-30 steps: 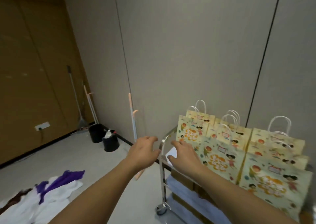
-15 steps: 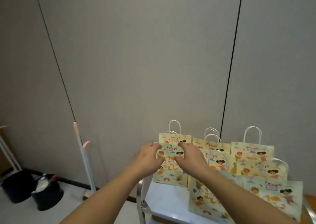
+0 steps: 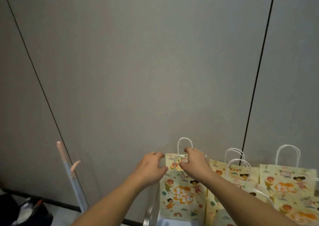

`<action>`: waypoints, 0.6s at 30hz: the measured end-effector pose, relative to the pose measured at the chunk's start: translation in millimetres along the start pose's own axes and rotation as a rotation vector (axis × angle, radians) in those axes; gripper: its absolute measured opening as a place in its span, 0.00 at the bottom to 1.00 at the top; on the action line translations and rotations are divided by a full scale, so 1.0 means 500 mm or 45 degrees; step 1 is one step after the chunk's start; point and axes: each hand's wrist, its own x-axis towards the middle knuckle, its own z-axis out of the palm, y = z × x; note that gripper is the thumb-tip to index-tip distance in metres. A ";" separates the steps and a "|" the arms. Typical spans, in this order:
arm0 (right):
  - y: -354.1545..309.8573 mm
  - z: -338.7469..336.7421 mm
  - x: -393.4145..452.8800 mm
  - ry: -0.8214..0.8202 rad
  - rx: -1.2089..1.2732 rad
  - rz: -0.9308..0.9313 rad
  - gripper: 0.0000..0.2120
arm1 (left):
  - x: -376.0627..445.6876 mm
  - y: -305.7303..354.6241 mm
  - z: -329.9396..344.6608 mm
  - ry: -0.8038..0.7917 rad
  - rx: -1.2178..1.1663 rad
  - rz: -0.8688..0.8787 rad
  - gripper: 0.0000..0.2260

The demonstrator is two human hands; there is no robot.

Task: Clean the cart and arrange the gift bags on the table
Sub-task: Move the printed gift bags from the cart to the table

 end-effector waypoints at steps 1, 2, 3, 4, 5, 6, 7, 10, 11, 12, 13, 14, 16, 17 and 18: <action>0.002 0.009 0.018 -0.032 0.026 0.009 0.18 | 0.019 -0.003 0.004 -0.037 0.034 -0.006 0.24; 0.004 0.018 0.033 -0.051 0.054 0.017 0.10 | 0.038 -0.007 0.006 -0.062 0.067 -0.007 0.24; 0.005 0.025 0.049 -0.061 0.080 0.019 0.06 | 0.057 -0.008 0.008 -0.075 0.087 -0.010 0.24; 0.005 0.029 0.062 -0.060 0.106 0.020 0.06 | 0.076 -0.008 0.010 -0.080 0.092 -0.012 0.24; 0.006 0.034 0.075 -0.061 0.129 0.027 0.08 | 0.095 -0.007 0.013 -0.087 0.085 -0.015 0.24; 0.007 0.036 0.087 -0.061 0.144 0.036 0.08 | 0.112 -0.009 0.019 -0.099 0.074 -0.013 0.24; 0.007 0.038 0.096 -0.072 0.162 0.040 0.09 | 0.124 -0.009 0.025 -0.124 0.070 -0.012 0.24; -0.005 0.038 0.111 -0.121 0.239 0.049 0.13 | 0.150 -0.010 0.043 -0.205 0.094 0.053 0.24; -0.012 0.035 0.116 -0.124 0.249 0.039 0.14 | 0.158 -0.009 0.043 -0.228 0.094 0.084 0.24; -0.021 0.030 0.118 -0.124 0.245 0.025 0.15 | 0.167 -0.010 0.042 -0.243 0.088 0.118 0.24; -0.032 0.025 0.120 -0.121 0.244 0.011 0.15 | 0.175 -0.010 0.036 -0.254 0.079 0.148 0.24; -0.043 0.020 0.119 -0.114 0.237 0.004 0.14 | 0.183 -0.012 0.030 -0.257 0.069 0.185 0.24; -0.065 0.011 0.121 -0.069 0.221 0.035 0.14 | 0.197 -0.018 0.009 -0.262 0.070 0.257 0.25; -0.078 0.004 0.119 -0.035 0.228 0.071 0.14 | 0.201 -0.021 -0.003 -0.267 0.077 0.289 0.25; -0.093 -0.007 0.116 0.004 0.242 0.104 0.14 | 0.204 -0.026 -0.015 -0.267 0.080 0.326 0.26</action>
